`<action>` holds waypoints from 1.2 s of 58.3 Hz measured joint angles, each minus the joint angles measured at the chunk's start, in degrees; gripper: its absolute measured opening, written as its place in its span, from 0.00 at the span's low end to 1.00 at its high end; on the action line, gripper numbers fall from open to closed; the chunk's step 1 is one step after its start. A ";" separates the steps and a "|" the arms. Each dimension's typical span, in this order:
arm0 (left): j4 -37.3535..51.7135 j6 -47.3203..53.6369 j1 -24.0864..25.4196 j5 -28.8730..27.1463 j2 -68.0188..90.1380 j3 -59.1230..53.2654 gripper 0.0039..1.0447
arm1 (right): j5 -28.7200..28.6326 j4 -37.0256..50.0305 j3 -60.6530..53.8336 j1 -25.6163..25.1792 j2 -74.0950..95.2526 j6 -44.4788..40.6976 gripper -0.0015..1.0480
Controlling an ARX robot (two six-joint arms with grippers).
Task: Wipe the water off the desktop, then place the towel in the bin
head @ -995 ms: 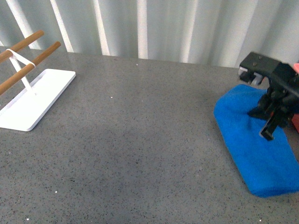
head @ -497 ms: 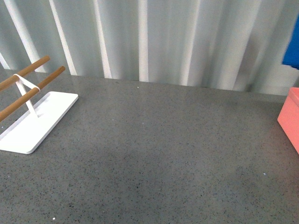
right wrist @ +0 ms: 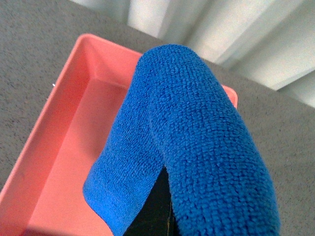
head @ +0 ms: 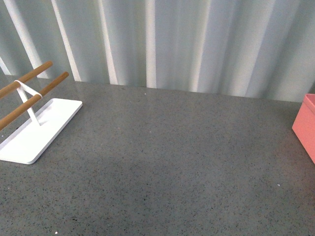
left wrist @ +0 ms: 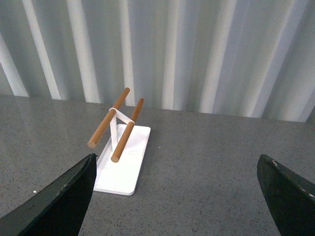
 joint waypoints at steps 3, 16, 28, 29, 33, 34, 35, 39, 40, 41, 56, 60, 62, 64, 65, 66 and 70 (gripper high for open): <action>0.00 0.00 0.00 0.00 0.00 0.02 0.94 | 0.98 0.09 0.00 0.11 1.66 -0.09 0.03; 0.00 0.00 0.00 0.00 0.00 0.02 0.94 | 5.68 -1.01 3.02 3.28 9.27 3.21 0.03; 0.00 0.00 0.00 0.00 0.00 0.00 0.94 | 13.25 -6.10 5.81 4.57 15.50 5.53 0.03; 0.00 0.00 0.00 -0.02 0.00 0.00 0.94 | 13.60 -6.80 5.75 4.48 15.98 5.53 0.03; 0.00 0.00 0.00 -0.02 0.00 0.00 0.94 | 14.23 -8.17 5.29 4.13 16.94 5.53 0.12; 0.00 0.00 0.00 0.00 0.00 0.00 0.94 | 14.45 -8.41 5.22 4.02 17.22 5.49 0.15; 0.00 0.00 0.00 0.00 0.00 0.00 0.94 | 14.62 -8.72 5.22 3.96 17.29 5.51 0.17; 0.00 0.00 0.00 0.02 0.00 0.00 0.94 | 14.60 -9.90 5.25 3.43 17.38 5.51 0.27; 0.00 0.00 0.00 0.02 0.00 0.00 0.94 | 14.62 -10.21 5.27 3.28 17.38 5.49 0.30; 0.00 0.00 0.00 0.02 0.00 0.00 0.94 | 14.67 -10.34 5.29 3.19 17.38 5.44 0.32; 0.00 0.00 0.00 0.00 0.00 0.00 0.94 | 15.02 -13.86 8.09 1.42 17.38 5.84 0.73; 0.00 0.00 0.00 0.00 0.00 0.00 0.94 | 15.02 -14.97 8.55 1.14 17.35 5.84 0.83; 0.00 0.00 0.00 0.00 0.00 0.00 0.94 | 15.02 -15.43 8.76 1.09 17.29 5.77 0.90; 0.00 0.00 0.00 0.00 0.00 0.00 0.94 | 15.04 -15.74 9.05 1.07 17.22 5.62 0.95; 0.00 0.00 0.00 0.00 0.00 0.00 0.94 | 15.02 -15.76 9.11 1.07 17.16 5.55 0.95; 0.00 0.00 0.00 0.00 0.00 0.00 0.94 | 14.88 -15.85 9.33 1.11 17.07 5.51 0.95; 0.00 0.00 0.00 0.00 0.00 0.00 0.94 | 13.05 -16.13 10.29 1.44 16.59 5.55 0.93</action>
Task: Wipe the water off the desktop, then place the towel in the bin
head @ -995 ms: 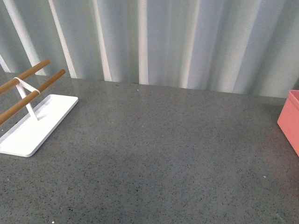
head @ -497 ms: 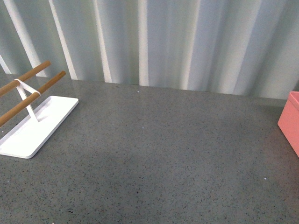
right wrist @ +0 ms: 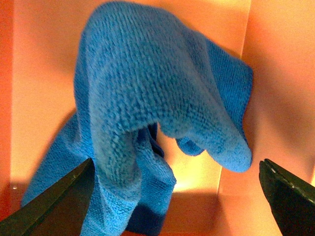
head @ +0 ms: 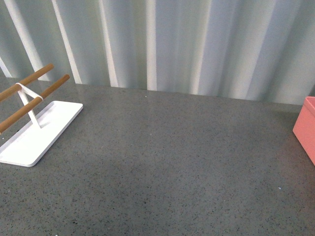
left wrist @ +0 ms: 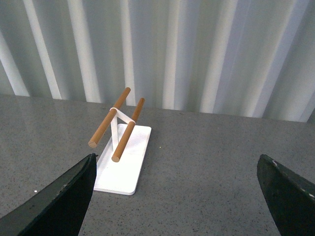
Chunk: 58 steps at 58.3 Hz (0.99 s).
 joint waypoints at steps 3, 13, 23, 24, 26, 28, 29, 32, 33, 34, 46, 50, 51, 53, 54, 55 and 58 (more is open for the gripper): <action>0.00 0.00 0.00 0.00 0.00 0.02 0.94 | -1.84 0.04 0.83 0.48 -0.79 0.04 0.93; 0.00 0.00 0.00 0.00 0.00 0.00 0.94 | -8.26 2.56 1.46 2.38 -5.25 0.70 0.93; 0.00 0.00 0.00 0.02 0.00 0.00 0.94 | -15.56 14.60 -5.53 4.17 -16.50 6.03 0.93; 0.00 0.00 0.00 0.02 0.00 0.00 0.94 | -15.78 15.50 -6.32 4.24 -17.49 6.45 0.93; 0.00 0.00 0.00 0.02 0.00 0.00 0.94 | -16.50 18.91 -9.70 4.44 -21.66 7.89 0.93; 0.00 0.00 0.00 0.00 0.00 0.02 0.94 | -16.87 21.20 -12.41 4.52 -25.03 8.63 0.93; 0.00 0.00 0.00 0.00 0.00 0.00 0.94 | -17.00 22.62 -14.29 4.61 -27.34 9.42 0.93; 0.00 0.00 0.00 0.00 0.00 0.02 0.94 | -16.98 27.23 -20.17 5.09 -34.58 11.98 0.93; 0.00 0.00 0.00 0.00 0.00 0.02 0.94 | -16.98 27.96 -21.16 5.20 -35.80 12.39 0.93; 0.00 0.00 0.00 0.00 0.00 0.00 0.94 | -16.98 29.05 -23.04 5.49 -38.18 12.94 0.93; 0.00 0.00 0.00 0.00 0.00 0.00 0.94 | -15.63 25.88 -41.66 10.67 -65.29 18.73 0.93; 0.00 0.02 0.00 0.00 0.00 0.02 0.94 | -14.93 22.36 -45.70 10.99 -74.14 20.57 0.93; 0.00 0.00 0.00 0.00 0.00 0.00 0.94 | -14.21 23.74 -46.84 11.04 -75.67 21.49 0.91; 0.00 0.00 0.00 0.00 0.00 0.00 0.94 | -12.48 29.18 -49.92 11.37 -78.55 24.24 0.85; 0.00 0.02 0.00 0.00 0.00 0.00 0.94 | -12.04 30.47 -50.73 11.45 -79.23 24.94 0.83; 0.00 0.00 0.00 0.02 0.00 0.00 0.94 | -11.56 32.74 -52.30 11.65 -80.59 26.32 0.80; 0.00 0.00 0.00 0.00 0.00 0.02 0.94 | -10.73 35.80 -55.71 12.22 -83.69 28.92 0.71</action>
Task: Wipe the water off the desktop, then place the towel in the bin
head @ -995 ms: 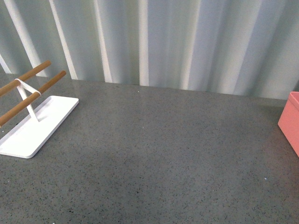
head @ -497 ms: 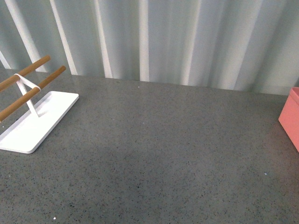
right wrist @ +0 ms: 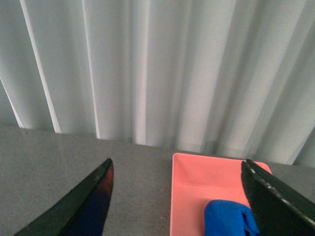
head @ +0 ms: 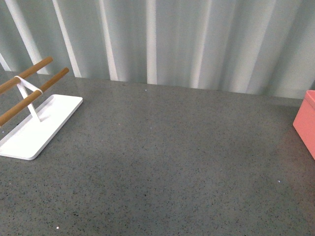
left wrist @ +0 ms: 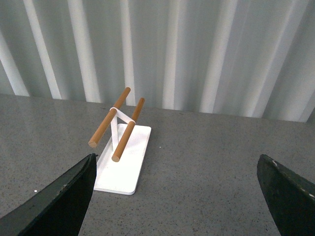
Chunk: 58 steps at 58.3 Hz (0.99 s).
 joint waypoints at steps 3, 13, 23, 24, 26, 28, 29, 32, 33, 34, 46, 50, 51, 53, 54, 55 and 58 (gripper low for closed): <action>0.00 0.00 0.00 0.00 0.00 -0.02 0.94 | 0.96 0.74 -2.67 0.94 -2.34 1.25 0.63; 0.00 0.00 0.00 0.00 0.00 0.00 0.94 | 5.31 1.01 -7.91 5.49 -6.58 3.04 0.34; 0.00 0.00 0.00 0.00 0.00 -0.02 0.94 | 9.20 0.98 -11.45 9.42 -10.51 3.21 0.03; 0.00 0.00 0.00 0.00 0.00 0.00 0.94 | 9.55 0.98 -11.74 9.81 -10.93 3.17 0.03; 0.00 0.00 0.00 0.00 0.00 -0.02 0.94 | 10.10 0.96 -12.31 10.51 -11.67 3.26 0.03; 0.00 0.00 0.00 0.00 0.00 -0.02 0.94 | 10.97 0.79 -12.74 11.21 -12.22 3.26 0.03; 0.00 0.00 0.00 0.00 0.00 -0.02 0.94 | 12.57 0.55 -13.03 12.44 -12.68 3.26 0.03; 0.00 0.00 0.00 -0.02 0.00 -0.02 0.94 | 17.22 0.07 -14.19 16.72 -14.05 3.28 0.03; 0.00 0.00 0.00 -0.04 0.00 0.00 0.94 | 17.31 0.00 -14.47 17.40 -14.40 3.28 0.03; 0.00 0.00 0.00 -0.02 0.00 -0.02 0.94 | 17.25 -0.04 -14.58 17.59 -14.58 3.28 0.03; 0.00 0.00 0.00 0.02 0.00 -0.02 0.94 | 17.64 -1.07 -16.13 18.32 -17.46 3.28 0.03; 0.00 0.00 0.00 0.00 0.00 -0.02 0.94 | 17.66 -1.46 -16.59 18.32 -18.27 3.28 0.03; 0.00 0.00 0.00 0.00 0.00 -0.02 0.94 | 17.66 -1.57 -16.72 18.32 -18.51 3.28 0.03; 0.00 0.00 0.00 0.00 0.00 -0.02 0.94 | 17.66 -1.79 -16.90 18.32 -18.86 3.28 0.03; 0.00 0.00 0.00 0.02 0.00 -0.02 0.94 | 17.66 -1.88 -16.98 18.32 -19.06 3.28 0.03; 0.00 0.00 0.00 0.02 0.00 -0.02 0.94 | 17.66 -2.75 -16.98 18.32 -19.98 3.28 0.03; 0.00 0.00 0.00 0.02 0.00 -0.02 0.94 | 17.70 -7.85 -17.09 18.32 -23.78 3.41 0.03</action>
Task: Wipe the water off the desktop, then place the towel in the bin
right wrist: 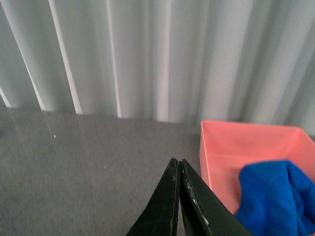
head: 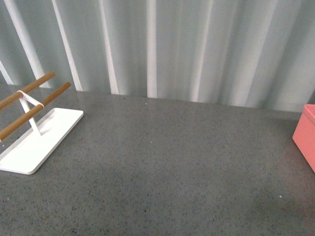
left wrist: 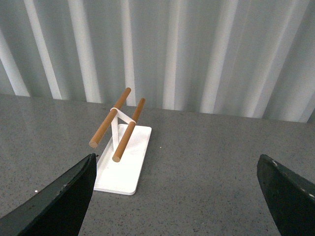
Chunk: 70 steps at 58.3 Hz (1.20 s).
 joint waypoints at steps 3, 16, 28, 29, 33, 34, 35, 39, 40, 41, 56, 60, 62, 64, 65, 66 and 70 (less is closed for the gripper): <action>0.00 0.00 0.00 -0.02 -0.02 0.02 0.94 | 0.00 -1.97 -0.59 0.00 -2.62 0.04 0.03; 0.00 0.00 0.00 0.00 -0.02 0.00 0.94 | 0.11 -2.16 -1.33 0.04 -5.95 0.09 0.03; 0.00 0.00 0.00 0.00 -0.02 0.00 0.94 | 0.09 -2.19 -1.33 0.04 -6.01 0.09 0.03; 0.00 0.00 0.00 0.00 -0.02 0.00 0.94 | 0.09 -2.19 -1.33 0.04 -6.03 0.09 0.03; 0.00 0.00 0.00 0.00 -0.02 0.02 0.94 | 0.09 -2.19 -1.33 0.04 -6.05 0.04 0.05; 0.00 0.00 0.00 -0.02 -0.02 0.00 0.94 | 0.09 -2.19 -1.33 0.04 -6.05 0.07 0.08; 0.00 0.00 0.00 -0.02 -0.02 0.02 0.94 | 0.09 -2.19 -1.33 0.04 -6.05 0.07 0.09; 0.00 0.00 0.00 -0.02 -0.02 0.00 0.94 | 0.09 -2.19 -1.33 0.04 -6.05 0.09 0.21; 0.00 0.00 0.00 -0.02 -0.02 0.00 0.94 | 0.09 -2.19 -1.33 0.04 -6.05 0.09 0.26; 0.00 0.00 0.00 -0.02 -0.02 0.02 0.94 | 0.09 -2.19 -1.33 0.04 -6.05 0.09 0.30; 0.00 0.00 0.00 -0.02 -0.02 0.00 0.94 | 0.09 -2.19 -1.33 0.04 -6.05 0.09 0.85; 0.00 0.00 0.00 0.00 -0.02 0.02 0.94 | 0.09 -2.19 -1.33 0.04 -6.05 0.17 0.95; 0.00 0.00 0.00 -0.02 -0.02 0.00 0.94 | 0.09 -2.19 -1.33 0.04 -6.05 0.17 0.93; 0.00 0.00 0.00 -0.02 -0.02 0.00 0.94 | 0.09 -2.19 -1.33 0.04 -6.05 0.17 0.93; 0.00 0.00 0.00 0.00 -0.02 0.02 0.94 | 0.09 -2.19 -1.33 0.04 -6.05 0.20 0.93; 0.00 0.00 0.00 -0.02 -0.02 0.02 0.94 | 0.09 -2.19 -1.33 0.04 -6.05 0.17 0.93; 0.00 0.00 0.00 -0.02 -0.02 0.00 0.94 | 0.09 -2.19 -1.33 0.04 -6.05 0.20 0.93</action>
